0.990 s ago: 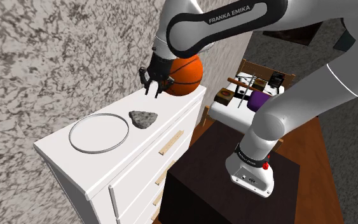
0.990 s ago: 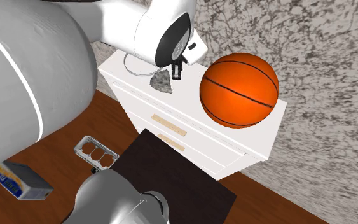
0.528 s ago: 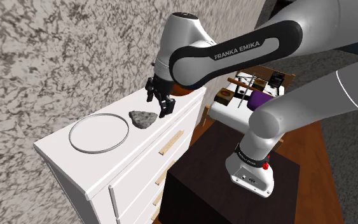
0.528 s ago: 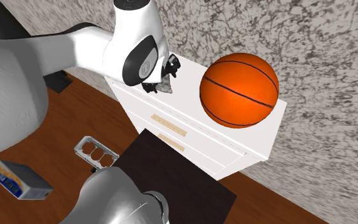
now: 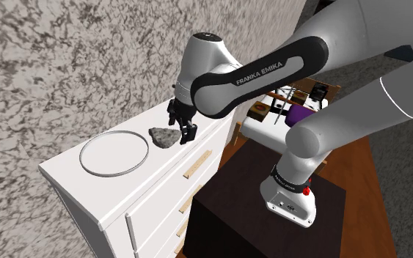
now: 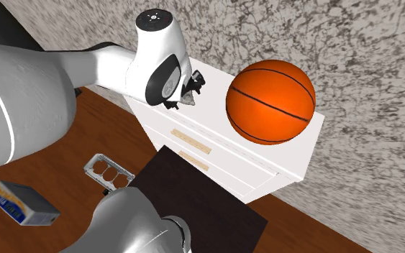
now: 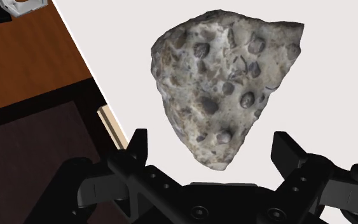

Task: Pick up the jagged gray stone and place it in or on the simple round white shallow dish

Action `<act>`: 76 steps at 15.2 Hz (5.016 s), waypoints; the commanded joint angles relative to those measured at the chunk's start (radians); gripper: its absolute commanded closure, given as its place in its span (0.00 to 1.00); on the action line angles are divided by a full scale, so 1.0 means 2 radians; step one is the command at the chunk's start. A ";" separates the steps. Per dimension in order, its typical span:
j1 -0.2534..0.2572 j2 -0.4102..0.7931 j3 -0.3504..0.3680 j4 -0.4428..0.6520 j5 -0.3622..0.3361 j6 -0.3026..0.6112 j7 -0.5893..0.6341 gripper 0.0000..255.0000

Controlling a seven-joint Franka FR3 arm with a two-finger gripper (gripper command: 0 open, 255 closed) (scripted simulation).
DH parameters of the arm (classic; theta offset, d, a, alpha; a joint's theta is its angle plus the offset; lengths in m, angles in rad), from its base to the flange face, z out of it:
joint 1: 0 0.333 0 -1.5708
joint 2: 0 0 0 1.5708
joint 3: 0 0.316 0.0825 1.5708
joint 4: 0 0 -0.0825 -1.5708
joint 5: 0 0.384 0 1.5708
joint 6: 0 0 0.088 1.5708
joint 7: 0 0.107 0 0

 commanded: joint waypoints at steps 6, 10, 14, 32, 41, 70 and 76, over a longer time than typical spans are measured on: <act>-0.002 0.003 0.003 0.000 -0.001 0.004 0.001 0.00; -0.002 0.003 0.003 0.000 -0.001 0.004 0.001 1.00; -0.002 0.003 0.003 0.000 -0.001 0.004 0.001 1.00; 0.014 -0.056 -0.048 0.048 -0.009 -0.104 -0.006 0.00; -0.034 -0.093 0.080 0.034 0.089 -0.107 0.320 0.00; -0.102 -0.008 0.131 0.143 0.059 -0.131 0.345 0.00; -0.127 0.017 0.170 0.133 0.056 -0.091 0.350 0.00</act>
